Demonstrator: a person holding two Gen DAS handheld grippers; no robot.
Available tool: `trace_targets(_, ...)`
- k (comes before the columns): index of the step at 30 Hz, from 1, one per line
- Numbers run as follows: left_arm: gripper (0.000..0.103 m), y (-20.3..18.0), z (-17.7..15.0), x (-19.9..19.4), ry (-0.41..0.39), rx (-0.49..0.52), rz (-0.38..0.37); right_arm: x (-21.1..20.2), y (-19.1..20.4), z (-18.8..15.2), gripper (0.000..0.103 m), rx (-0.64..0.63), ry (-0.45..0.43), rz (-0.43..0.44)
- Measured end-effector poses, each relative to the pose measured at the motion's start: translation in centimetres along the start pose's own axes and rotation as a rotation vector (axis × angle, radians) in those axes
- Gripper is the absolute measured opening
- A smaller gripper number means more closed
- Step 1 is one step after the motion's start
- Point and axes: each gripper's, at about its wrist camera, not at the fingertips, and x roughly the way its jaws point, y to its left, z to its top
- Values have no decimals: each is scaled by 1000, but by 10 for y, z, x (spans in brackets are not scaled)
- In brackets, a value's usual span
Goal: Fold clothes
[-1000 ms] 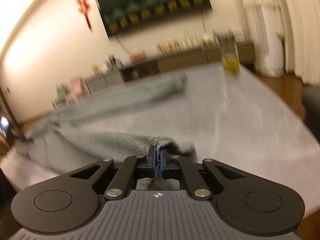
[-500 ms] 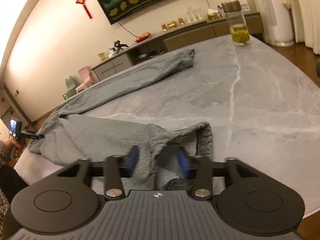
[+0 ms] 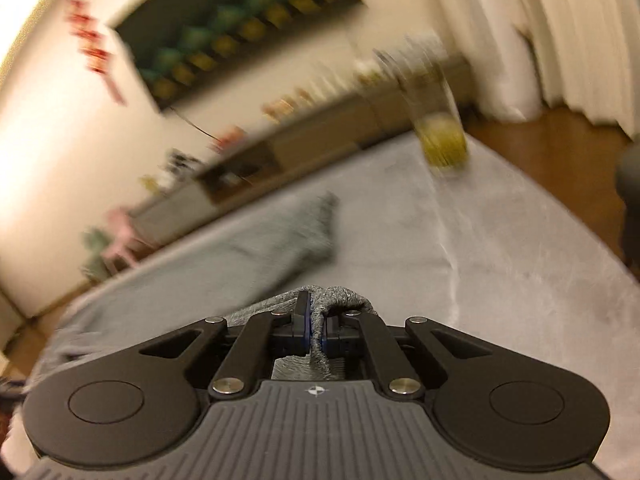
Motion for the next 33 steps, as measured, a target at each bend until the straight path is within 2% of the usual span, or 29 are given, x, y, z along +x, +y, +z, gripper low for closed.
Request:
trace_targets(3, 93, -3, -1, -1, -11, 17, 13, 39, -6, -1, 11, 60, 54, -62)
trace_targets(5, 93, -4, -1, -1, -15, 24, 16, 35, -15, -4, 45, 93, 36, -115)
trace_targets(6, 93, -4, -1, -1, -17, 29, 17, 30, -19, -5, 52, 110, 20, -140)
trace_targets(8, 93, -6, -2, -2, -24, 44, 22, 0, -33, -10, 70, 173, -51, -123)
trace_targets(11, 93, -11, -2, -3, -36, 82, 38, -48, -48, -25, 71, 207, -95, -76)
trace_targets(13, 93, -14, -2, -4, -42, 105, 50, -64, -42, -42, 71, 111, -12, -26)
trace_targets(16, 93, -13, -1, -3, -38, 100, 49, -70, -20, -72, 70, -85, 101, -30)
trace_targets(18, 93, -11, -1, -2, -32, 85, 43, -66, -10, -85, 48, -152, 124, -32)
trace_targets(19, 93, -8, -1, -1, -24, 63, 33, -64, -6, -89, 19, -178, 137, -30)
trace_targets(20, 93, -5, -1, 0, -12, 36, 21, -62, -1, -92, 9, -202, 155, -28)
trace_targets(23, 100, 3, -1, 4, 17, -25, 15, -65, 9, -95, 3, -241, 202, -106)
trace_targets(26, 100, 6, 1, 5, 35, -55, 16, -75, 12, -94, 3, -326, 245, -264)
trace_targets(27, 92, 5, 3, 3, 43, -59, 18, -77, 13, -94, 3, -357, 263, -319)
trace_targets(28, 80, 0, 8, -3, 31, -57, 11, -80, 17, -92, 3, -383, 261, -372)
trace_targets(30, 79, -18, 22, -25, -39, -48, -32, -84, 28, -87, 3, -433, 230, -478)
trace_targets(31, 82, -27, 28, -37, -75, -43, -53, -85, 39, -83, 4, -445, 205, -482)
trace_targets(33, 85, -55, 44, -57, -143, -9, -124, -84, 66, -73, 5, -451, 142, -428)
